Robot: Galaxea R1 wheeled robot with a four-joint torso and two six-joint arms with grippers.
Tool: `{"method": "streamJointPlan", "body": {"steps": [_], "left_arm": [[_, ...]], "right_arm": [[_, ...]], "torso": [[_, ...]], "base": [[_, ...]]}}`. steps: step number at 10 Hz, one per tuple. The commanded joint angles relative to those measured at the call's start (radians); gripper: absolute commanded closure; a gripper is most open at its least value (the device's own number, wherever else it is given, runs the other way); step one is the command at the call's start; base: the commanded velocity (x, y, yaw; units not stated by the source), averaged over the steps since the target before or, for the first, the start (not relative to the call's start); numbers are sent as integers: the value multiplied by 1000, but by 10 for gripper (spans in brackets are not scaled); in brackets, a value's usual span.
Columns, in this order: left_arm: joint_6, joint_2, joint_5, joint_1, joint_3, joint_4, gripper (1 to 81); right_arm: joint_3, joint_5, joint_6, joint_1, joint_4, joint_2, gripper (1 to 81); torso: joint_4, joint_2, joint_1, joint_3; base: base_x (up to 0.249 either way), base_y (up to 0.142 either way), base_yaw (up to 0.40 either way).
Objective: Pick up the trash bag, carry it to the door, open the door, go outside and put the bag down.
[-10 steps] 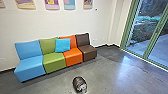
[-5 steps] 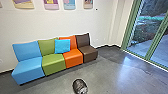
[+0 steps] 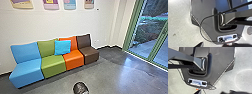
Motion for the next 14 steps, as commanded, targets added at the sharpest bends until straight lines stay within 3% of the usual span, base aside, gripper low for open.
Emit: {"method": "streamJointPlan", "body": {"steps": [1, 3, 14], "left_arm": [[8, -5, 67, -21, 1, 5, 10], [8, -5, 67, -19, 1, 5, 10], [8, -2, 65, -19, 1, -3, 10]], "right_arm": [[3, -64, -3, 11, -8, -12, 10], [3, -64, -3, 11, -8, -12, 10], [3, -63, -3, 5, -3, -14, 10]], "torso": [[0, 0, 0, 0], [0, 0, 0, 0], [0, 0, 0, 0]], "base": [[156, 73, 0], [154, 73, 0], [143, 0, 0]]}}
